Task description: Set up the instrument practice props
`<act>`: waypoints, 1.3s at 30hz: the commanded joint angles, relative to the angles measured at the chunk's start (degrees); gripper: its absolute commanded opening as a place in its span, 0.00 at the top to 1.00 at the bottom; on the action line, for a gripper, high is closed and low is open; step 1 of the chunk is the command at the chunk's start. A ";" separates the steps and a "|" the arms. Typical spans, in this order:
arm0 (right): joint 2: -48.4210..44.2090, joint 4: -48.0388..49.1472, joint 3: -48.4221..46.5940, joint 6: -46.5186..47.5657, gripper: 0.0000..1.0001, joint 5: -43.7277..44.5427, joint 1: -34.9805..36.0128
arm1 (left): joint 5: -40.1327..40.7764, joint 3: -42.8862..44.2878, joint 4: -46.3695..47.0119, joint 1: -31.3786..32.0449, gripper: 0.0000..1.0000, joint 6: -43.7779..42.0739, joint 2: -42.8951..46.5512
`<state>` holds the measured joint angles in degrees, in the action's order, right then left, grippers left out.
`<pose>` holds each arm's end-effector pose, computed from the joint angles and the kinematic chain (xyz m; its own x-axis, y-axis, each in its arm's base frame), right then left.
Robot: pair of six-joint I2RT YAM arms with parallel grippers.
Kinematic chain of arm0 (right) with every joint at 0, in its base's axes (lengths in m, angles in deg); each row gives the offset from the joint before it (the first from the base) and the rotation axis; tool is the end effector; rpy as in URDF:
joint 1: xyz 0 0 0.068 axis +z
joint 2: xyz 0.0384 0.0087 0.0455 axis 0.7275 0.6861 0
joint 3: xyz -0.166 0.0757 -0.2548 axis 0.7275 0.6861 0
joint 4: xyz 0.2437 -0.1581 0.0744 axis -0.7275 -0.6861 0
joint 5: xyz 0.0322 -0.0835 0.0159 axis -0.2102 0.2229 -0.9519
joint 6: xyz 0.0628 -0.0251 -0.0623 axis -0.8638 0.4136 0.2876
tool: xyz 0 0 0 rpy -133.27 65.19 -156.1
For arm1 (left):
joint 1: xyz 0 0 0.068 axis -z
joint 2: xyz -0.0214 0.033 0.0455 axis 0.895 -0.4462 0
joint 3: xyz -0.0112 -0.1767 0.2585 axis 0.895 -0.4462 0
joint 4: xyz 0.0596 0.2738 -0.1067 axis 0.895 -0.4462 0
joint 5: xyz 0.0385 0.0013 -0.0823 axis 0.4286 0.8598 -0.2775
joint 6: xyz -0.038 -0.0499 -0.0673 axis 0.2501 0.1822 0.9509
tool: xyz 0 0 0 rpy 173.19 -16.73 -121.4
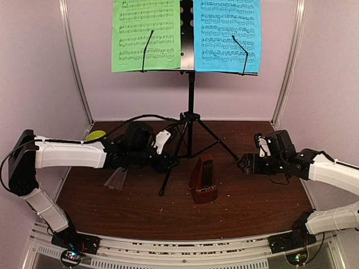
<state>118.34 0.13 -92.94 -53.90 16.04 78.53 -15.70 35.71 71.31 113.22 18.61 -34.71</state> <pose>0.2321 0.1512 0.2225 -0.7844 0.0814 -0.6149 -0.2184 0.8917 0.3965 0.2737 -0.3396 0.2302 -0.5473 0.2782 -0.7893 0.7162 0.6437 -0.2697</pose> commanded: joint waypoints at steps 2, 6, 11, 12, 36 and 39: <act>-3.08 -1.53 -2.38 -0.73 0.08 -2.98 -6.20 | 1.35 -3.19 1.96 -2.53 0.57 1.40 5.23; -3.53 -2.34 -4.14 1.33 0.02 -4.69 -9.73 | 2.13 -5.22 1.53 -4.84 0.57 2.04 8.68; -3.24 -3.60 -8.52 3.80 0.00 -7.38 -14.05 | 3.10 -6.64 -0.45 -8.57 0.57 1.94 13.49; -3.18 -3.62 -9.36 4.28 0.00 -8.12 -14.79 | 3.32 -6.69 -0.89 -9.35 0.57 1.75 14.47; -12.67 3.20 -12.48 5.84 0.00 -24.93 -18.99 | 7.05 0.76 -17.88 -18.46 0.39 1.22 30.88; -15.55 3.31 -10.01 5.77 0.00 -26.15 -18.96 | 7.53 0.11 -19.89 -18.43 0.28 2.48 32.52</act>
<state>105.48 1.92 -105.92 -47.47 -6.94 59.95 -9.52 35.16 53.97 95.05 19.02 -4.15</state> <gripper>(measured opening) 0.999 0.669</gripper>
